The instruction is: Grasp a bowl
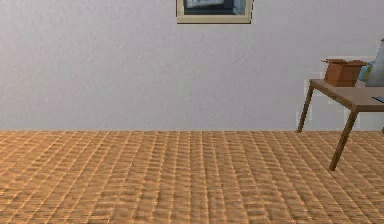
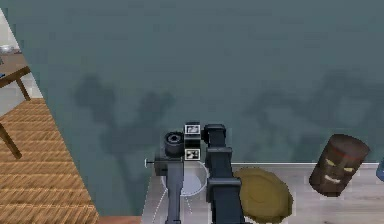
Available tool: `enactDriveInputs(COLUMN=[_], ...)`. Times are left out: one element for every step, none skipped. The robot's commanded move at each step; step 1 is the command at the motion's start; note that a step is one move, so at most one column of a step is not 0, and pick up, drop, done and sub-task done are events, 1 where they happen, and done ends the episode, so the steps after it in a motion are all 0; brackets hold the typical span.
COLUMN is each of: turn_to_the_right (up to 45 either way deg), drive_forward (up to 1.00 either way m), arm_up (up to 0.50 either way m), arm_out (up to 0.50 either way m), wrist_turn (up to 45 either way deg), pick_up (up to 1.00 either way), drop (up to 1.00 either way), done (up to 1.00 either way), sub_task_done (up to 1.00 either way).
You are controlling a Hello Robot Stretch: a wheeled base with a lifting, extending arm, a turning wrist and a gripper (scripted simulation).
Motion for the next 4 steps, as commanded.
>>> enactDriveInputs(turn_to_the_right=[0.0,0.0,0.0,0.0], drive_forward=[0.0,0.0,0.0,0.0], arm_up=[0.0,0.0,0.0,0.0], arm_out=[0.0,0.0,0.0,0.0], wrist_turn=[45.0,45.0,45.0,36.0], pick_up=[0.0,0.0,0.0,0.0], drop=[0.0,0.0,0.0,0.0], done=[0.0,0.0,0.0,0.0], sub_task_done=[0.0,0.0,0.0,0.0])
